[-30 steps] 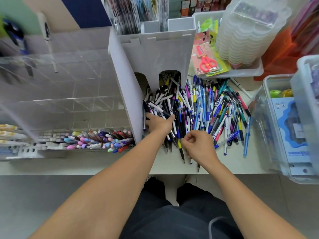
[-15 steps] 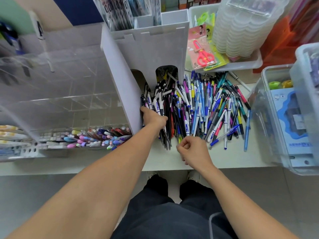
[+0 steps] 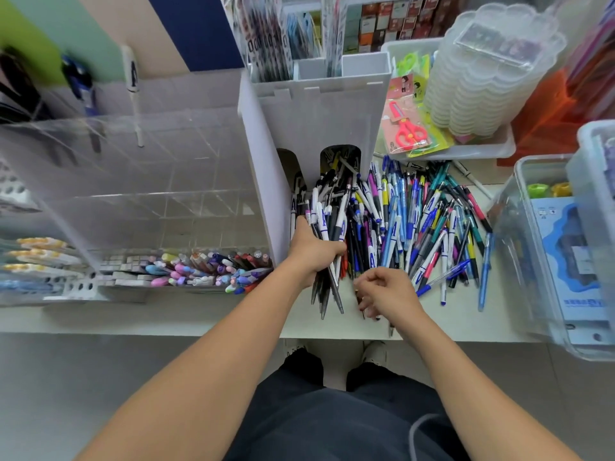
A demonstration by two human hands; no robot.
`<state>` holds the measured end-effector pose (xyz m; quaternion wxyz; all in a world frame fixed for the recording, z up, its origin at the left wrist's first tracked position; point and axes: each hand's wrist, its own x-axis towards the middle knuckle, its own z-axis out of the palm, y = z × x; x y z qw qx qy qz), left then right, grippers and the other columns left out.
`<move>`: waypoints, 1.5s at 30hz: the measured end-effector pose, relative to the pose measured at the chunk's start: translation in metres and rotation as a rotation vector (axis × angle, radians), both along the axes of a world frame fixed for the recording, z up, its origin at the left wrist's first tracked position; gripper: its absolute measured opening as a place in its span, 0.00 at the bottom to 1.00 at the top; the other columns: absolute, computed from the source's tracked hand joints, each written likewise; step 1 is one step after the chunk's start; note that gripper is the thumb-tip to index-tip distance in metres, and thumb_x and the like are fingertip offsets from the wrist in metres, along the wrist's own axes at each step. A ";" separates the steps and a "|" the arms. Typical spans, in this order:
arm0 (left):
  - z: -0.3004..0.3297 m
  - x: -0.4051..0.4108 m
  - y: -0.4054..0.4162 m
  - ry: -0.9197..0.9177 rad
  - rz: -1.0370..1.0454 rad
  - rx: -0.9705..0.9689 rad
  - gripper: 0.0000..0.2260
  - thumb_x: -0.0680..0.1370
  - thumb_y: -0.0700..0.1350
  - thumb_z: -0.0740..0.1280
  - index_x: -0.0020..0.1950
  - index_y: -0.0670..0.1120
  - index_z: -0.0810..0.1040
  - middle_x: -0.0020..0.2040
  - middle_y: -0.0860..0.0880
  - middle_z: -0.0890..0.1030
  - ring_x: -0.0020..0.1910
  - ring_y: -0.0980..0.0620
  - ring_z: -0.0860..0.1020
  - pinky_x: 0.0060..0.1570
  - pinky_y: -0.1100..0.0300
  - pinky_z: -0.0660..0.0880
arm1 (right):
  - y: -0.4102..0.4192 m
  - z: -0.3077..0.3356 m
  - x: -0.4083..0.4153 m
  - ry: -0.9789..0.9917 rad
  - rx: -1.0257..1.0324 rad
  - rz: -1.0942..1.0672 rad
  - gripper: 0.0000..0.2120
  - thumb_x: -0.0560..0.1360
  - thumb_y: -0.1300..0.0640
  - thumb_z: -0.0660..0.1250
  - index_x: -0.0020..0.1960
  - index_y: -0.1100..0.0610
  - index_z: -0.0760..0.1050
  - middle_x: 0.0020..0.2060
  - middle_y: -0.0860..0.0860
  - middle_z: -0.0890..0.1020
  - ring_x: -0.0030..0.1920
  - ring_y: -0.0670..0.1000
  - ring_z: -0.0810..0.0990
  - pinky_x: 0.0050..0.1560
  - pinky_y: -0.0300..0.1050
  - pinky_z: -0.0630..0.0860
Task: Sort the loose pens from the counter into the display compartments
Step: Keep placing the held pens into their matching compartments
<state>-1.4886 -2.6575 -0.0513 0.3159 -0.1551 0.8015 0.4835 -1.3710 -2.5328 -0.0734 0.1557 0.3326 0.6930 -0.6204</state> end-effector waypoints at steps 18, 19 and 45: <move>0.142 0.015 -0.107 0.083 -0.109 0.653 0.22 0.74 0.27 0.70 0.64 0.44 0.78 0.53 0.44 0.86 0.53 0.47 0.84 0.55 0.55 0.81 | -0.060 0.173 -0.081 0.380 -0.153 0.098 0.05 0.77 0.63 0.72 0.47 0.65 0.78 0.30 0.56 0.80 0.29 0.52 0.80 0.30 0.41 0.78; 0.147 0.017 -0.116 0.100 -0.086 0.674 0.21 0.74 0.27 0.70 0.63 0.45 0.79 0.52 0.44 0.86 0.52 0.48 0.84 0.54 0.54 0.81 | -0.069 0.179 -0.084 0.388 -0.139 0.120 0.05 0.77 0.63 0.72 0.47 0.65 0.78 0.30 0.55 0.79 0.29 0.51 0.79 0.28 0.41 0.77; 0.160 -0.001 -0.229 0.046 0.415 0.986 0.16 0.68 0.33 0.74 0.53 0.38 0.75 0.40 0.43 0.76 0.31 0.50 0.76 0.30 0.59 0.74 | -0.173 0.231 -0.232 1.025 0.124 -0.083 0.04 0.78 0.64 0.70 0.47 0.57 0.76 0.37 0.57 0.84 0.34 0.54 0.86 0.36 0.50 0.84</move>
